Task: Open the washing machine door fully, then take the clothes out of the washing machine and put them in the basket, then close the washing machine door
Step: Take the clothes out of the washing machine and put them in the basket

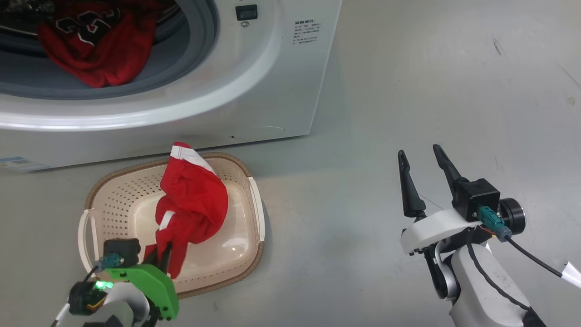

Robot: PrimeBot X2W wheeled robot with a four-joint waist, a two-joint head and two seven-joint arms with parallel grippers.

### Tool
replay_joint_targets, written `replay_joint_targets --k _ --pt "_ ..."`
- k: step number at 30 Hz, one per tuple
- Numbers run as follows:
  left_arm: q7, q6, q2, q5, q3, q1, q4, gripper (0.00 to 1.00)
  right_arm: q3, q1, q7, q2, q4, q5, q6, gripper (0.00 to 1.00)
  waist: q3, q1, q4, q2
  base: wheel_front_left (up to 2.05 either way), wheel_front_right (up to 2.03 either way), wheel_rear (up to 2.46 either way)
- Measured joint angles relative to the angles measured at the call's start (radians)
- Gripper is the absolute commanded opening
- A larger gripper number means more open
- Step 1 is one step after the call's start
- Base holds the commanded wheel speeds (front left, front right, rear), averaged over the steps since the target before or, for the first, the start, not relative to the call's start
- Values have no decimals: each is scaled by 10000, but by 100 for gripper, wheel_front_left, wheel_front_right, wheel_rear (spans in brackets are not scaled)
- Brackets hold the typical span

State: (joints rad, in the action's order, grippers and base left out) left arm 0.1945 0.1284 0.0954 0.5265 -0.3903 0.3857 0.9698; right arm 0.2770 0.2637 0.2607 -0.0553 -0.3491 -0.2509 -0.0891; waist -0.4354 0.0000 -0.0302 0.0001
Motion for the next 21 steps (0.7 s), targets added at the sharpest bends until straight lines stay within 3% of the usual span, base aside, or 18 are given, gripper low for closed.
replay_joint_targets --k 21 --pt "-614 0 715 -82 94 2196 658 0 182 760 0 -4 650 58 -15 100 -1880 0 -472 0 0 0 0"
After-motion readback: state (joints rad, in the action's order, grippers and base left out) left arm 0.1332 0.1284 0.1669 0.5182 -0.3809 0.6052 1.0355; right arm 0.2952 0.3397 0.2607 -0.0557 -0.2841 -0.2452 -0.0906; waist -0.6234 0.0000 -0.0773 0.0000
